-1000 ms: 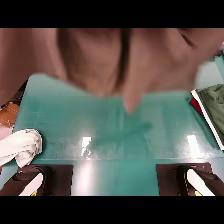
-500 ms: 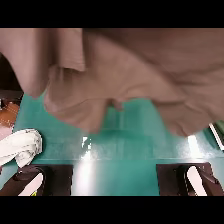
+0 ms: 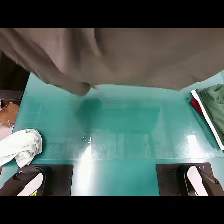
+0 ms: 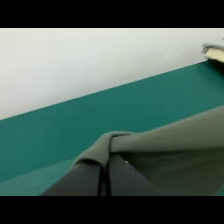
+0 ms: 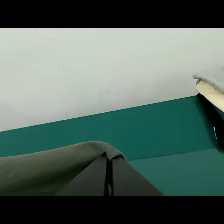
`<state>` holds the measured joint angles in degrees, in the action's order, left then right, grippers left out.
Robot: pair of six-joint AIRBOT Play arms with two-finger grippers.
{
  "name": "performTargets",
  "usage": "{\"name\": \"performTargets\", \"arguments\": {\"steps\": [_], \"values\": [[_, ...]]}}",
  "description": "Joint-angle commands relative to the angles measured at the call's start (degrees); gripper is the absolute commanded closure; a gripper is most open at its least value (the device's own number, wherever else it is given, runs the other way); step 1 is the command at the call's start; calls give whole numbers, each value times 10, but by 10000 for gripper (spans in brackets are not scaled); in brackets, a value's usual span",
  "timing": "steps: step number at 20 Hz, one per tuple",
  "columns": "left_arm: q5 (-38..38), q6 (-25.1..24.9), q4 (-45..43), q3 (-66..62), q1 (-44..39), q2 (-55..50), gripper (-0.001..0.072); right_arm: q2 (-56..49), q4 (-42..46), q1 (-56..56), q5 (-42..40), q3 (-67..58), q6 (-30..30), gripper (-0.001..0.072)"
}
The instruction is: Fold the shirts.
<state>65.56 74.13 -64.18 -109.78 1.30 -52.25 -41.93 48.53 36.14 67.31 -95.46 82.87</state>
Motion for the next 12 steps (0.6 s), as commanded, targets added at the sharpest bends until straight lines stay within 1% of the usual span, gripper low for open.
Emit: {"name": "performTargets", "arguments": {"steps": [1,3,5,6,8,10,12], "values": [[17,1,54,-52,0,-1,683,23,-5,0,16,1,0,699],[32,1,95,-92,0,-1,683,35,-5,0,35,1,0,699],[42,0,139,-104,0,-1,683,35,-6,0,50,1,4,699],[50,0,142,-104,0,-1,683,30,-6,0,55,1,12,699],[48,1,109,-71,0,-10,683,7,-6,0,75,1,31,700],[45,19,67,-16,0,-30,683,-35,-10,0,108,1,52,700],[46,25,61,44,0,-77,683,-92,-7,0,152,1,57,700]]}}
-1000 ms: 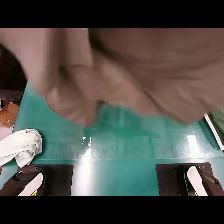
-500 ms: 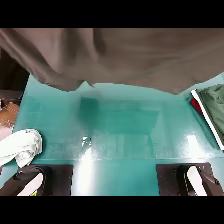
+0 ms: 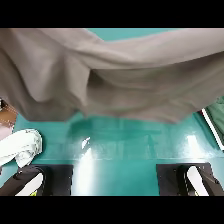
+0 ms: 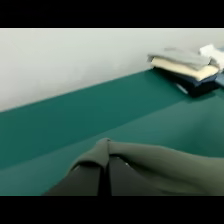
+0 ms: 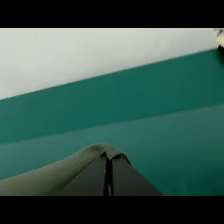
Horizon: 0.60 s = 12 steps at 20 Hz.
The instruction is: Fold the shirts.
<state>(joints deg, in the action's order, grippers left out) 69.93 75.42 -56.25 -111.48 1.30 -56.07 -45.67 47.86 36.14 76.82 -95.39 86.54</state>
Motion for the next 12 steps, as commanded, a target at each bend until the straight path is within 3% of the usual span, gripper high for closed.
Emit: {"name": "performTargets", "arguments": {"steps": [1,5,10,11,12], "values": [[0,12,-18,84,0,-67,683,-85,5,-8,74,0,20,700],[-20,11,-14,117,0,-224,683,-211,117,-119,73,0,21,699],[-65,12,26,117,0,-365,681,-336,209,-274,-83,0,21,697],[-70,13,23,117,0,-374,600,-353,208,-290,-115,0,21,696],[-75,14,15,117,0,-376,277,-368,207,-302,-141,0,22,688]]}}
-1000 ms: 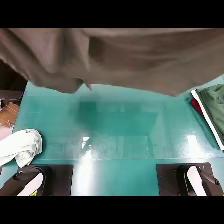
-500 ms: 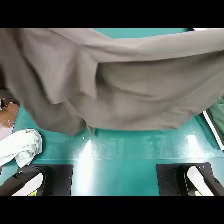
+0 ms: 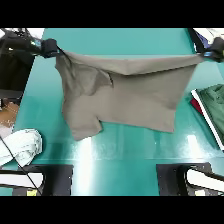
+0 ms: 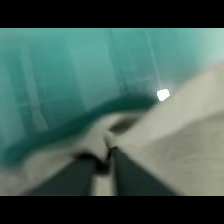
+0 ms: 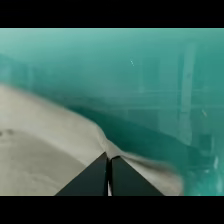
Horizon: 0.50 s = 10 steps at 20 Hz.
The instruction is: Fold the shirts.
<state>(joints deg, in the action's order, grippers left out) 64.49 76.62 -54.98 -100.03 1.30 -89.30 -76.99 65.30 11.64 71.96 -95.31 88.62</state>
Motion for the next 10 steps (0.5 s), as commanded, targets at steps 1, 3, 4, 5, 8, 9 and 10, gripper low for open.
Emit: {"name": "performTargets", "arguments": {"steps": [1,3,4,5,8,9,10], "values": [[-22,3,-9,3,1,-43,122,-68,33,-64,-107,-1,1,569],[1,4,-33,-5,12,-41,122,-81,31,-66,-105,-1,1,299],[27,4,-39,-13,26,-41,123,-81,31,-63,-97,-1,1,307],[53,4,-39,-14,42,-40,123,-75,25,-56,-84,-1,0,316],[148,0,-42,5,106,-40,318,-47,-19,-29,-38,0,-21,418],[172,-2,-42,26,124,-40,313,-38,-28,-24,-23,0,-28,418],[188,-2,-41,52,137,-40,313,-28,-27,-21,-9,0,-28,419]]}}
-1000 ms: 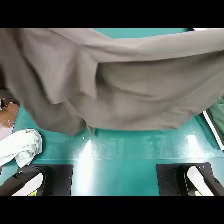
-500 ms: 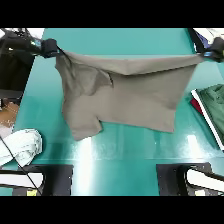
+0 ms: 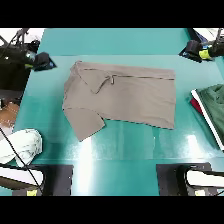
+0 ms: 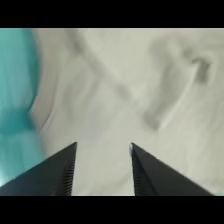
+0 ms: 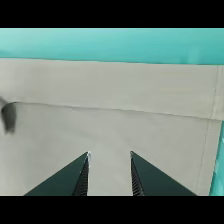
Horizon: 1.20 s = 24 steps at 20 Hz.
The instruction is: Fold the shirts.
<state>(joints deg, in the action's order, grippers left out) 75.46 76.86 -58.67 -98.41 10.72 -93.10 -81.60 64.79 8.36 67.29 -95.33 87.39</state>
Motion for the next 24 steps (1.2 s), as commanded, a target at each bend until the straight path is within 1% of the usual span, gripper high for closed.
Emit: {"name": "performTargets", "arguments": {"steps": [1,3,6,8,11,14,18,19,20,21,23,24], "values": [[86,-10,1,71,52,2,313,25,-22,12,47,0,-16,419],[54,-28,19,165,59,26,313,37,-22,10,59,0,-20,418],[-37,-57,49,326,59,83,313,49,-22,-2,62,0,-20,418],[-76,-80,69,394,59,100,313,50,-22,-14,62,0,-20,418],[-99,-111,105,439,58,99,313,50,-22,-35,62,0,-20,418],[-129,-111,108,459,44,99,313,50,-23,-43,63,0,-20,418],[-167,-108,110,460,-4,98,315,50,-22,-43,71,0,-20,418],[-182,-96,111,460,-15,98,339,50,-22,-42,81,0,-20,418],[-190,-85,111,458,-21,98,492,50,-21,-41,96,0,-20,418],[-188,-83,113,454,-20,98,687,50,-17,-38,115,0,-20,418],[-165,-83,105,430,-19,100,683,56,-16,-20,162,15,-20,419],[-146,-83,97,413,-19,101,683,68,-16,-9,169,43,-21,418]]}}
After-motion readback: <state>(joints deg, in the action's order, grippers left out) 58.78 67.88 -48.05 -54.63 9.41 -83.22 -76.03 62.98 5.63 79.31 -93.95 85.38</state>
